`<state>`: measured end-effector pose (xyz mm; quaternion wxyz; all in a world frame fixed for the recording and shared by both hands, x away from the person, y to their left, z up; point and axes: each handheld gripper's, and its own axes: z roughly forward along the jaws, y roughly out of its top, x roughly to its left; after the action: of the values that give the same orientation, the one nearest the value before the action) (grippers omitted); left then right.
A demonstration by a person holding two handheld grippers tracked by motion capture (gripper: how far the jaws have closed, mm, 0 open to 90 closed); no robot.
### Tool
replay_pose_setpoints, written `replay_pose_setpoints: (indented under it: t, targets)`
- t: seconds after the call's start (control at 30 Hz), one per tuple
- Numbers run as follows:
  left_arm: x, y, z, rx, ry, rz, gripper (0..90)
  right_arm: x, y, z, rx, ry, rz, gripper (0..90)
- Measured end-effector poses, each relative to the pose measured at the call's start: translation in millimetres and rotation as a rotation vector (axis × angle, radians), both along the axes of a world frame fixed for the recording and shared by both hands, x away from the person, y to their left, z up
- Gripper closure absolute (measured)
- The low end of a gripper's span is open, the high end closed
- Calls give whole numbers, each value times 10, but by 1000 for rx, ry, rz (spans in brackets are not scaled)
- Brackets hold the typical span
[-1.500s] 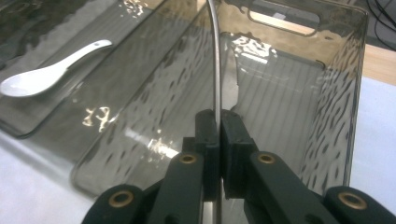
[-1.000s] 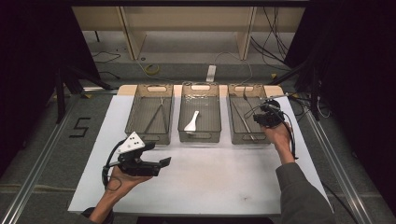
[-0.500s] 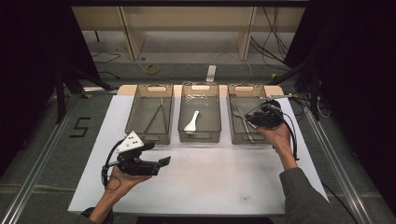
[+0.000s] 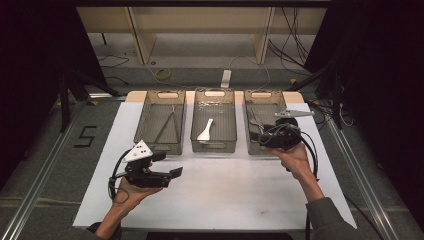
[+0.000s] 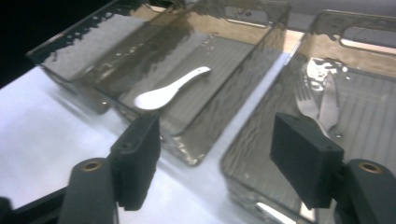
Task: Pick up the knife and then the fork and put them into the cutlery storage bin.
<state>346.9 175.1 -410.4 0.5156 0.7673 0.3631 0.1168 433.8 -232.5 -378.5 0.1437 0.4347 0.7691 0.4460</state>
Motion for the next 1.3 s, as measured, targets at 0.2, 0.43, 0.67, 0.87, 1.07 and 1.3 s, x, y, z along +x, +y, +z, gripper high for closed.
replay_pose_setpoints:
  t: [0.2, 0.43, 0.67, 0.87, 1.07, 1.3]
  targets:
    - [8, 2, -8, 1, 6, 1, 154, -219, 40, -5, 13, -32, 25, 266]
    - [15, -4, -17, -1, 15, -9, 154, -435, 61, -14, 34, -69, 56, 255]
    - [18, -5, -31, 4, 8, -18, 154, -545, 60, -86, 51, -71, 75, 240]
    - [9, -4, -19, -7, 1, -22, 153, -633, 66, -171, 54, -69, 80, 192]
    - [5, -8, -16, -12, 0, -24, 153, -754, 68, -217, 75, -88, 93, 192]
    - [7, 15, -5, -35, 7, -27, 153, -889, 46, -274, 92, -109, 101, 188]
